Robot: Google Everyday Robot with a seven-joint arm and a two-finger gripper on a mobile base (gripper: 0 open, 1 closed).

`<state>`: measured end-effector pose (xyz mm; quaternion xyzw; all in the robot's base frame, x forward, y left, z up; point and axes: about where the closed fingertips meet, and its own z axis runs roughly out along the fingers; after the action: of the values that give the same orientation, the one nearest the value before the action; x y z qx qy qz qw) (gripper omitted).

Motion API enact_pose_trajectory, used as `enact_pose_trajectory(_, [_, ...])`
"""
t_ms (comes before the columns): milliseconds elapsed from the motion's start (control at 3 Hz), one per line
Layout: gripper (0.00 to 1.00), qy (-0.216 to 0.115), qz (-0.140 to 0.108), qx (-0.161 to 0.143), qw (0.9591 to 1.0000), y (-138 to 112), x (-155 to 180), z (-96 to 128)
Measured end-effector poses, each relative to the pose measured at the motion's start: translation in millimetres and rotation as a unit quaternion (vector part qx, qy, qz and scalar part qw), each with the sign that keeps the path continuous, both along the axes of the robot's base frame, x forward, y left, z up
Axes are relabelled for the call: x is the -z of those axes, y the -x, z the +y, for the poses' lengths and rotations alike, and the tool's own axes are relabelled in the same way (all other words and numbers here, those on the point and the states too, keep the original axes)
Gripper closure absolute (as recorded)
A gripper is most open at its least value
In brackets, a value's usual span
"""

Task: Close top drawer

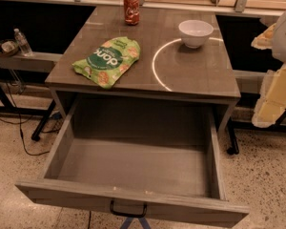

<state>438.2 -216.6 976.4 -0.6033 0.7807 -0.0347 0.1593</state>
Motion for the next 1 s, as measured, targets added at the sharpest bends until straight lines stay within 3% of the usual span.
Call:
enact_pose_trajectory(667, [0.0, -0.001, -0.003, -0.01, 0.9999, 1, 4, 2])
enact_pose_trajectory(1000, [0.0, -0.009, -0.009, -0.043, 0.999, 11, 30, 8])
